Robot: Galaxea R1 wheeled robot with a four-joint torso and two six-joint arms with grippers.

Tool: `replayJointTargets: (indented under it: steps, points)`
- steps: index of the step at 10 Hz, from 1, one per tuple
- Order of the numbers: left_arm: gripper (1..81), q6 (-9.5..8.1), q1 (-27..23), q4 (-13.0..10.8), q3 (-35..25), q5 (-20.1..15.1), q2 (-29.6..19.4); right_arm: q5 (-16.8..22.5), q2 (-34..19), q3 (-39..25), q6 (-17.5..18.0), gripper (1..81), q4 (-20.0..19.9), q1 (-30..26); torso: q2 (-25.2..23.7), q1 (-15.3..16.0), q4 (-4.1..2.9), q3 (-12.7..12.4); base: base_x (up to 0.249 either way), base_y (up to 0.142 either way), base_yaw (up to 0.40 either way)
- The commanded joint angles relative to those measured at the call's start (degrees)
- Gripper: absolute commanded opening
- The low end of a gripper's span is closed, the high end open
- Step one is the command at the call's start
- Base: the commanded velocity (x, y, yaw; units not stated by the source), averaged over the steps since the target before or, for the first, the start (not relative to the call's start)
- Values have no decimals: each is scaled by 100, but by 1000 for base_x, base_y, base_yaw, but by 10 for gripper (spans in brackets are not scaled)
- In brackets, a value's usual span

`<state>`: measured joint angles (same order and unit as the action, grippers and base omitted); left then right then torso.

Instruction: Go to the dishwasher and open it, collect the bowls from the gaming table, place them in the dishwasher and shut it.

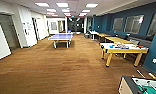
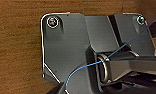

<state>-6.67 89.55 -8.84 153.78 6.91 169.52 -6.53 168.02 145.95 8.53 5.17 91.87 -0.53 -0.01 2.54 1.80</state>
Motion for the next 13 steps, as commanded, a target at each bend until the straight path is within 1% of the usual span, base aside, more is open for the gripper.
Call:
replayJointTargets:
  steps: [1,13]
  points:
    - [811,8,-302,-13,-6,-243,-32,232,-56,-15,-27,811,37,-296,0,1,0,0,279,0,0]
    - [811,25,-302,-13,-6,-243,21,232,-38,12,-27,811,28,-278,2,1,0,2,279,0,0]
